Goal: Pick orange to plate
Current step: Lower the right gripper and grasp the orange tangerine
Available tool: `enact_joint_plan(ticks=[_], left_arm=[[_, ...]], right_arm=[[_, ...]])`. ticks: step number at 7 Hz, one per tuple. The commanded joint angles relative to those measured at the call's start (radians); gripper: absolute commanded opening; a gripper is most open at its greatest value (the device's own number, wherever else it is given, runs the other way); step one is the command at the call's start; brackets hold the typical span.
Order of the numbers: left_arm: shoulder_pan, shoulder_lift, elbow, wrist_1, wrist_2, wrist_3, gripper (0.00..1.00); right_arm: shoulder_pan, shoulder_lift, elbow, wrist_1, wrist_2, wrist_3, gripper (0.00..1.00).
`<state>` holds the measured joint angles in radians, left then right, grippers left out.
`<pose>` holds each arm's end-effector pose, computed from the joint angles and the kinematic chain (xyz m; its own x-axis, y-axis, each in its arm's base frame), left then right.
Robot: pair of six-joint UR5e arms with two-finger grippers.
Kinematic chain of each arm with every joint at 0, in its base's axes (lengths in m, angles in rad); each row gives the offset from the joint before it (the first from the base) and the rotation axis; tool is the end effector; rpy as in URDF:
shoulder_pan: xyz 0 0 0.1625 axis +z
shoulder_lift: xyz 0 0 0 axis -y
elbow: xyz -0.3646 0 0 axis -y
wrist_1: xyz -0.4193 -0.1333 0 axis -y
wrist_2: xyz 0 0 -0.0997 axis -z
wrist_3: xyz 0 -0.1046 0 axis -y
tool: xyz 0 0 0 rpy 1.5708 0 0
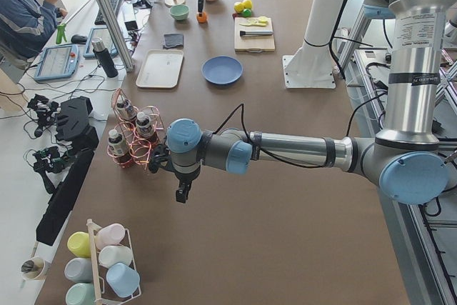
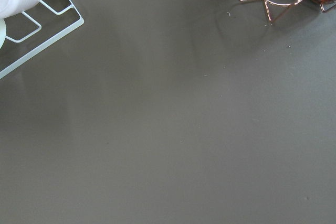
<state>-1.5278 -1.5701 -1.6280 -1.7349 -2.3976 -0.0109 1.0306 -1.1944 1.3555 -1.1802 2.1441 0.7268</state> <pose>-0.0335 -0.5331 0.5507 0.6701 0.1793 -0.7203 -0.0346 0.9769 0.2110 -0.2835 -0.6216 0.4569 0.7202 -0.0198 0.6935 -0.0543 0.9949 0.0847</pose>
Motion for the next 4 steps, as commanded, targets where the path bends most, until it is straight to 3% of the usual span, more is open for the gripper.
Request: enact_joint_plan(ticks=[1, 3, 4], left_arm=[[0.000, 0.005, 0.002, 0.000, 0.000, 0.000, 0.98], [0.002, 0.004, 0.005, 0.000, 0.002, 0.000, 0.98], [0.002, 0.004, 0.008, 0.000, 0.002, 0.000, 0.98]], right_arm=[[-0.017, 0.019, -0.041, 0.002, -0.012, -0.001, 0.95], [-0.033, 0.024, -0.047, 0.002, -0.015, -0.001, 0.94], [-0.035, 0.024, -0.045, 0.004, -0.018, -0.001, 0.81]])
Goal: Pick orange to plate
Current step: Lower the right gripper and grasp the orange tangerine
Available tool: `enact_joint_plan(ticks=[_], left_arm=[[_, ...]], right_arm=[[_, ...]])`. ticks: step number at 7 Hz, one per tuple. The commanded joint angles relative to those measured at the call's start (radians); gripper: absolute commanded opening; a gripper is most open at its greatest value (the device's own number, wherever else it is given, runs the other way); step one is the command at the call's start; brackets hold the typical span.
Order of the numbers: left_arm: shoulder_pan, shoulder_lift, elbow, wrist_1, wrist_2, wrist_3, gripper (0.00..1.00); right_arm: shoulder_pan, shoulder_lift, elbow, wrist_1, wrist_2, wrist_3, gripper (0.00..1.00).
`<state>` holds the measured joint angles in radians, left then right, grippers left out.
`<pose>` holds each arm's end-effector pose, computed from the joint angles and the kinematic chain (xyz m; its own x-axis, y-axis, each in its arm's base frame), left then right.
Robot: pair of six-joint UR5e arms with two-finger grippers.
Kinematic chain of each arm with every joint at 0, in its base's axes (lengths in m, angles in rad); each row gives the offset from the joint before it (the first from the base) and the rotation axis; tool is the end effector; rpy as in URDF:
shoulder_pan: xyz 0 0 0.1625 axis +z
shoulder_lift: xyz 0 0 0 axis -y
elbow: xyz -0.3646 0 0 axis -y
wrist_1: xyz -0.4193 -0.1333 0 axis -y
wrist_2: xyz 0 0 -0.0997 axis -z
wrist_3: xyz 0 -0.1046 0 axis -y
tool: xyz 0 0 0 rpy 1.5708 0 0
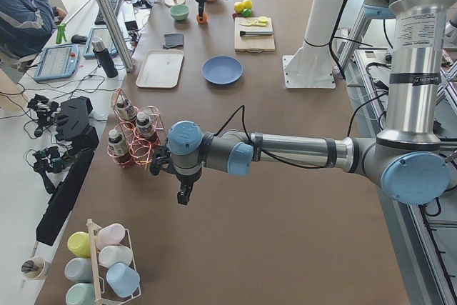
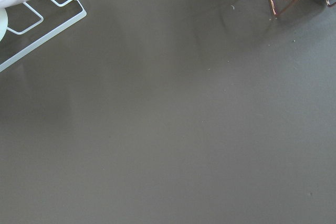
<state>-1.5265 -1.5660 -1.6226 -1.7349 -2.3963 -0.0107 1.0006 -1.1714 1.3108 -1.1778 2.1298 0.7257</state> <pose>-0.0329 -0.5314 0.5559 0.6711 0.1734 -0.7208 -0.0361 0.9788 0.2018 -0.3058 -0.6211 0.4659 0.7338 -0.0305 0.6787 -0.0293 0.9966 0.0765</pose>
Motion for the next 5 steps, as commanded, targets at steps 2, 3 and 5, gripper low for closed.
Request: enact_joint_plan(ticks=[2, 3, 5], left_arm=[[-0.001, 0.000, 0.006, 0.000, 0.000, 0.000, 0.98], [0.000, 0.000, 0.007, 0.000, -0.001, 0.000, 0.98], [0.000, 0.000, 0.006, 0.002, -0.001, -0.002, 0.98]], right_arm=[[-0.037, 0.006, 0.030, 0.001, -0.022, 0.003, 0.00], [-0.048, 0.054, 0.065, -0.016, -0.019, 0.045, 0.00], [-0.133, 0.215, 0.103, -0.113, -0.030, 0.309, 0.00]])
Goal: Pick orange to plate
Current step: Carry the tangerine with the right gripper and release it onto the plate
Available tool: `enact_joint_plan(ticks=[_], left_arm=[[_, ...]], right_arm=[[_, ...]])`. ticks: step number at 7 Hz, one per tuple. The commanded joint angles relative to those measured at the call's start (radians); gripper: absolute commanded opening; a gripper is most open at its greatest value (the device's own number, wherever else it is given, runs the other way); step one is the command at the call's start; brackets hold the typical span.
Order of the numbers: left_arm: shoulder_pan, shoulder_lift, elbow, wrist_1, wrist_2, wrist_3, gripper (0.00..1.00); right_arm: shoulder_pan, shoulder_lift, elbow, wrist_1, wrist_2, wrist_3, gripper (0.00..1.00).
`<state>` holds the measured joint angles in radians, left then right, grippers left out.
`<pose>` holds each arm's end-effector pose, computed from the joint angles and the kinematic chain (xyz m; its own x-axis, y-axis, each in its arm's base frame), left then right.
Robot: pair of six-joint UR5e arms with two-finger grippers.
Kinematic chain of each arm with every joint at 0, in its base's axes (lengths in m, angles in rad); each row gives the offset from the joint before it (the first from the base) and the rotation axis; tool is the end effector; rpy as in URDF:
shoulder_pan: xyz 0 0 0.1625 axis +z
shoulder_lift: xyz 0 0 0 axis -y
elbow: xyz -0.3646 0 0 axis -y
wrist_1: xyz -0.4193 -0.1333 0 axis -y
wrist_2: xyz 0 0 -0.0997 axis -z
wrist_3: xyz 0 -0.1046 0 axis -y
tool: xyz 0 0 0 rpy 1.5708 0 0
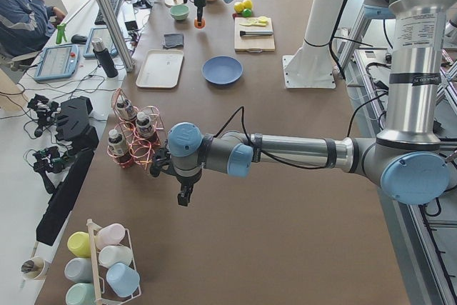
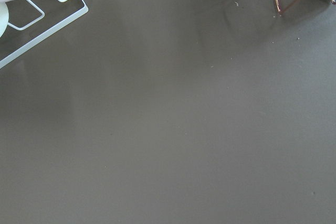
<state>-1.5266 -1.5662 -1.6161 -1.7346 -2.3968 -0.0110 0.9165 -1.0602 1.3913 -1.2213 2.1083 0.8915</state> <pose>-0.0330 -0.5313 0.5592 0.6710 0.1683 -0.7221 -0.0359 0.9801 0.1952 -0.3681 -0.6109 0.3514 0.6730 -0.0092 0.7396 -0.0806 0.9931 0.0857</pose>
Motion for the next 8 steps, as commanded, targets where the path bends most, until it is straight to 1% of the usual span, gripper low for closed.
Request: enact_joint_plan(ticks=[1, 2, 3, 4, 5, 6, 8], left_arm=[[0.000, 0.000, -0.001, 0.001, -0.001, -0.001, 0.98], [0.000, 0.000, -0.001, 0.001, -0.001, -0.001, 0.98], [0.000, -0.001, -0.008, 0.001, -0.001, -0.003, 0.98], [0.000, -0.001, -0.007, 0.001, -0.001, -0.003, 0.98], [0.000, 0.000, -0.013, 0.001, -0.001, -0.003, 0.98], [0.000, 0.000, -0.013, 0.001, -0.002, -0.003, 0.98], [0.000, 0.002, -0.010, 0.001, -0.002, -0.003, 0.98]], right_arm=[[-0.120, 0.223, 0.022, -0.190, -0.081, 0.238, 0.00], [-0.192, 0.302, 0.023, -0.252, -0.147, 0.361, 0.00], [-0.268, 0.356, 0.022, -0.271, -0.190, 0.503, 0.00], [-0.336, 0.383, 0.015, -0.294, -0.270, 0.538, 0.00], [-0.406, 0.390, 0.008, -0.300, -0.336, 0.584, 0.00], [-0.448, 0.387, 0.008, -0.300, -0.358, 0.596, 0.00], [-0.472, 0.387, 0.000, -0.300, -0.376, 0.596, 0.00]])
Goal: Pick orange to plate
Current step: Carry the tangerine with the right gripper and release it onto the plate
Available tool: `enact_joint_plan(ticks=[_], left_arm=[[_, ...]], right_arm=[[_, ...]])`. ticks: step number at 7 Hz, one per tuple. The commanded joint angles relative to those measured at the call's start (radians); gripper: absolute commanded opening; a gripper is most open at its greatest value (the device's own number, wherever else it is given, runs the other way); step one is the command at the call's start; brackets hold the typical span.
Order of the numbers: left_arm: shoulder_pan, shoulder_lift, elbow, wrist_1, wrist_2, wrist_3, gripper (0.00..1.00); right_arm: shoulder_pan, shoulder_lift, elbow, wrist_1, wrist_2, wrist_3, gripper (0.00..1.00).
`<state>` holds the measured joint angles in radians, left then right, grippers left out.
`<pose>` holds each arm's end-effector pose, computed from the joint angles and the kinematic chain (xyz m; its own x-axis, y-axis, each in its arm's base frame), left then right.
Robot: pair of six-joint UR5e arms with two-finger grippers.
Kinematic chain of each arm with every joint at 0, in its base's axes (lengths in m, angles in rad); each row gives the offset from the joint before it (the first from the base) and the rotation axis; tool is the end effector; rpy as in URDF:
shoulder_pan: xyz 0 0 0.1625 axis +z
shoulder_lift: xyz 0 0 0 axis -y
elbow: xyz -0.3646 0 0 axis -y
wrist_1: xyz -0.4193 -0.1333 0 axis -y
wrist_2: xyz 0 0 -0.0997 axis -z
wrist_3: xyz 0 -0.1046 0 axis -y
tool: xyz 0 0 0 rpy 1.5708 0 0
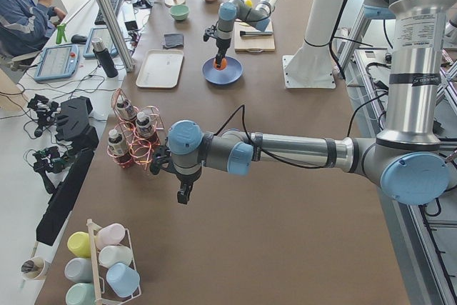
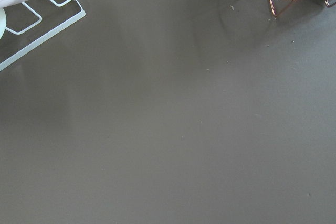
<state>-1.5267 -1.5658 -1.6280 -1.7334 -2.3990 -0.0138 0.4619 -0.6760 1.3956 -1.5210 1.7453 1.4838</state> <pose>-0.0328 -0.5314 0.5531 0.6692 0.1732 -0.7227 -0.0338 0.9785 0.2032 -0.6139 -0.4342 0.1189 0.6694 0.2376 0.7039 -0.2736 0.9597 -0.0638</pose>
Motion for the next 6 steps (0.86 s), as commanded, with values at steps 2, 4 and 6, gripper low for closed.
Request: enact_joint_plan(ticks=[2, 4, 6], left_arm=[[0.000, 0.024, -0.006, -0.002, 0.000, 0.001, 0.98], [0.000, 0.035, -0.006, -0.002, 0.000, 0.001, 0.98], [0.000, 0.041, 0.014, 0.006, 0.001, -0.006, 0.98]], right_arm=[[-0.034, 0.007, -0.004, 0.011, -0.064, 0.004, 0.06], [-0.028, 0.012, 0.006, 0.010, -0.064, -0.025, 1.00], [0.089, 0.001, 0.069, -0.025, 0.052, -0.118, 1.00]])
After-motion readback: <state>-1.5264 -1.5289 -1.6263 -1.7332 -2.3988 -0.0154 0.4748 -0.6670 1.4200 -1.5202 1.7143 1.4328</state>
